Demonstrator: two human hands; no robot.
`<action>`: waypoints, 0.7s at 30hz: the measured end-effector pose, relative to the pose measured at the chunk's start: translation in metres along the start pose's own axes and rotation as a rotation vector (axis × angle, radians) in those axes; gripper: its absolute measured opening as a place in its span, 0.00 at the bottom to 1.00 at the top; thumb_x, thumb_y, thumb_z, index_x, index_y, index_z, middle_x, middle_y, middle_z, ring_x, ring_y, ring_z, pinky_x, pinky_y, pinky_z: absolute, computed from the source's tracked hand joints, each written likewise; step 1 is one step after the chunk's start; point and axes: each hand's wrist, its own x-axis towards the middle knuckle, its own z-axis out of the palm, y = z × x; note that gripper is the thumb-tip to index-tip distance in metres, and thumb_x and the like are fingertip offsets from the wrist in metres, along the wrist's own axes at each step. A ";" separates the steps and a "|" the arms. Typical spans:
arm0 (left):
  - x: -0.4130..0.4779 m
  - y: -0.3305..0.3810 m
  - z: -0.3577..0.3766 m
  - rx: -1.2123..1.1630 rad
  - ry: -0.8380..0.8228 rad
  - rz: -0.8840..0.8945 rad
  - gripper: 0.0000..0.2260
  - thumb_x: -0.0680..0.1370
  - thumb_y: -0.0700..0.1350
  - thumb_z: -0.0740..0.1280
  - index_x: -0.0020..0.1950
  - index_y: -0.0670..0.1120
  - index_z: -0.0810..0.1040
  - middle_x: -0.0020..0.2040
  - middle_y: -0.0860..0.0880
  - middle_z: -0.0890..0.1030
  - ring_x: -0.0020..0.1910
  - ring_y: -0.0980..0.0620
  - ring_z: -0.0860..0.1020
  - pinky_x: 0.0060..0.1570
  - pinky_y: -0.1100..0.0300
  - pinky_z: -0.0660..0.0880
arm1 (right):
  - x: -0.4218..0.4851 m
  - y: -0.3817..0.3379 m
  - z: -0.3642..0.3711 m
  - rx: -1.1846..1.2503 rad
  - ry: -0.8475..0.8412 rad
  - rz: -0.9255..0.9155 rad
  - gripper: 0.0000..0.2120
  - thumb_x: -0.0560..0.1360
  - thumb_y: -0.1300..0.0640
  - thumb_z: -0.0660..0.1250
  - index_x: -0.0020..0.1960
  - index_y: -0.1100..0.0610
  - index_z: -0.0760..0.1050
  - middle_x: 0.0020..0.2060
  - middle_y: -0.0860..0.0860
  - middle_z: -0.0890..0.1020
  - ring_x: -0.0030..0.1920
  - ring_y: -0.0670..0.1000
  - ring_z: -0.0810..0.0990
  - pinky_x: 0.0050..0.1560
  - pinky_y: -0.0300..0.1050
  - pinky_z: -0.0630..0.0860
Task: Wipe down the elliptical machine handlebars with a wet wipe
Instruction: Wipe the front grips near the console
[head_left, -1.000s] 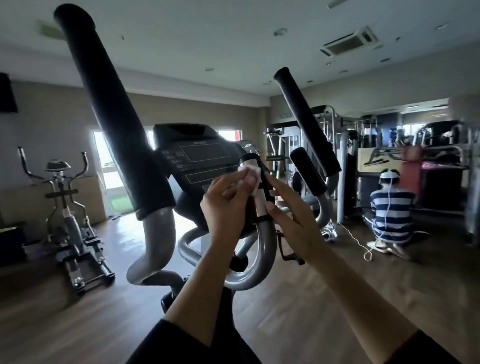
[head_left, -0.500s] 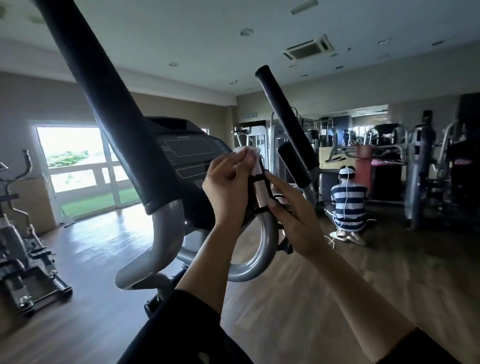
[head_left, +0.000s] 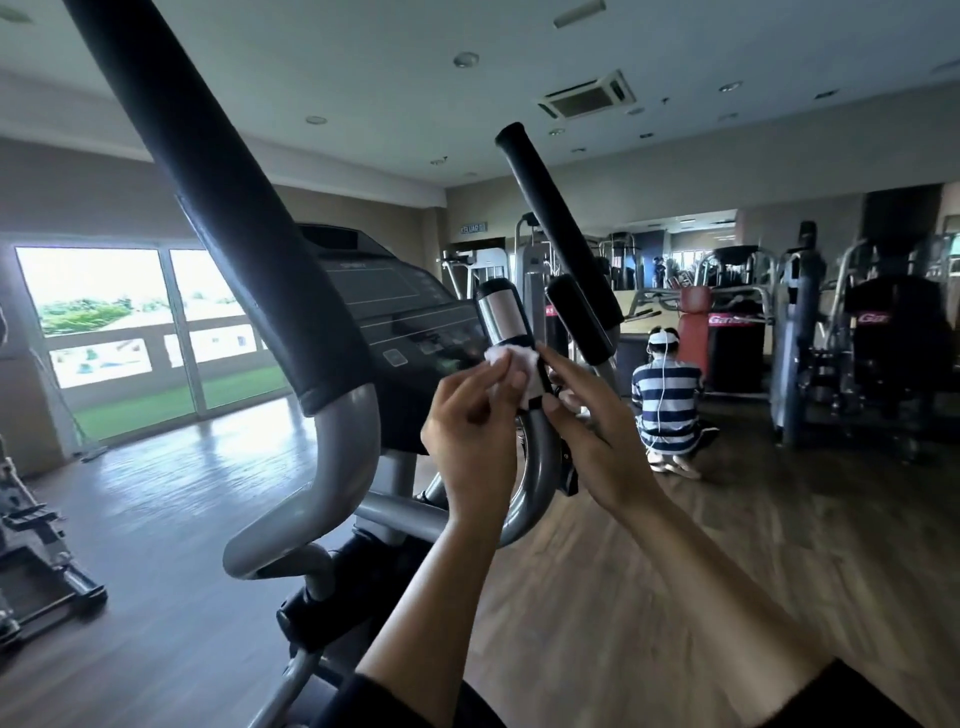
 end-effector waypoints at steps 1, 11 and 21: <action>-0.004 -0.001 -0.001 -0.011 -0.004 -0.007 0.07 0.72 0.44 0.75 0.49 0.49 0.85 0.47 0.51 0.83 0.45 0.54 0.83 0.43 0.61 0.79 | 0.000 0.000 0.000 -0.010 0.008 0.004 0.21 0.78 0.53 0.61 0.70 0.46 0.69 0.65 0.38 0.74 0.67 0.46 0.72 0.66 0.59 0.69; 0.009 0.007 0.002 0.031 -0.001 -0.012 0.08 0.72 0.47 0.75 0.51 0.49 0.85 0.43 0.53 0.82 0.40 0.57 0.81 0.41 0.62 0.78 | -0.012 -0.005 -0.004 -0.088 0.025 0.013 0.20 0.78 0.49 0.62 0.70 0.48 0.71 0.63 0.42 0.77 0.64 0.48 0.74 0.64 0.53 0.72; -0.073 -0.004 -0.031 0.248 -0.114 -0.009 0.10 0.72 0.41 0.75 0.50 0.54 0.84 0.46 0.58 0.82 0.45 0.60 0.80 0.43 0.67 0.75 | -0.090 0.000 -0.026 -0.343 -0.057 0.092 0.18 0.77 0.50 0.60 0.65 0.53 0.74 0.57 0.44 0.76 0.59 0.40 0.70 0.58 0.39 0.70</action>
